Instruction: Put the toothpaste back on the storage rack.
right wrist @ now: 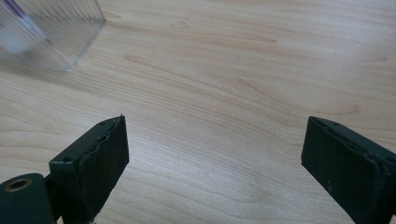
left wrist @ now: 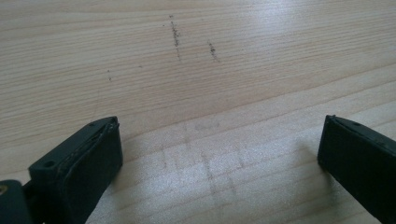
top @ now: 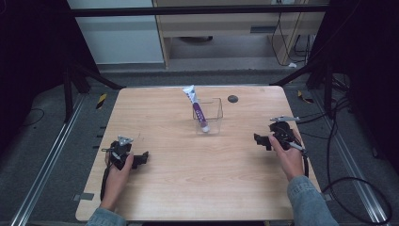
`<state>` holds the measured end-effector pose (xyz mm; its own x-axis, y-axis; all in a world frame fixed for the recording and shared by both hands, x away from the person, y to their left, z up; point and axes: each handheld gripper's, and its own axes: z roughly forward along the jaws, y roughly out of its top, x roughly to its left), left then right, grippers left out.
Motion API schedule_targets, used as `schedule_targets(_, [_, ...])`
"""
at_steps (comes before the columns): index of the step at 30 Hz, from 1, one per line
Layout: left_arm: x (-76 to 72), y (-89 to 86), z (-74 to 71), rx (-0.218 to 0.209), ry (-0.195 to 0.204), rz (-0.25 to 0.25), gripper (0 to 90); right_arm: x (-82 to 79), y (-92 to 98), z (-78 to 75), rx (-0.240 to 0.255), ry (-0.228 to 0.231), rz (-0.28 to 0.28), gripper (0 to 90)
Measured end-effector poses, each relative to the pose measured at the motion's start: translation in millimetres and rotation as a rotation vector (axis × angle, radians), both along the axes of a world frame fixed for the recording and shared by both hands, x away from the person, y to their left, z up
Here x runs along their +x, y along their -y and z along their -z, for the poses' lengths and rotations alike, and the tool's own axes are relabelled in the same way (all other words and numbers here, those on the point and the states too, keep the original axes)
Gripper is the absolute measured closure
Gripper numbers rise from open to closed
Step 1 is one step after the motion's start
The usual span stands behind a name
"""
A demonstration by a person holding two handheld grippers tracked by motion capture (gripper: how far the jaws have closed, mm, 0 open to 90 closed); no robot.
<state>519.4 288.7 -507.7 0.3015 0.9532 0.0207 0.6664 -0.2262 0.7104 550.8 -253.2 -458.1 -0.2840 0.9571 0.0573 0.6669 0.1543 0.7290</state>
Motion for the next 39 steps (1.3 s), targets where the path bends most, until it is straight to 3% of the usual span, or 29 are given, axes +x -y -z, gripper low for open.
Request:
schedule_targets(11, [0.0, 0.0, 0.0, 0.0, 0.0, 0.0, 0.0, 11.9, -2.7, 21.3, -0.005, -0.056, 0.021, 9.2])
schedule_targets(17, [0.0, 0.0, 0.0, 0.0, 0.0, 0.0, 0.0, 14.1, -2.6, 31.5, -0.002, -0.065, 0.038, 10.0])
schedule_targets(27, [-0.1, 0.1, 0.0, 0.0, 0.001, 0.002, 0.0, 18.0, -0.4, 43.7, 0.023, -0.052, 0.079, 10.6])
schedule_targets(39, [-0.1, 0.1, 0.0, 0.0, 0.001, 0.002, 0.0, 20.2, -3.6, 49.8, -0.001, 0.006, 0.086, 8.4])
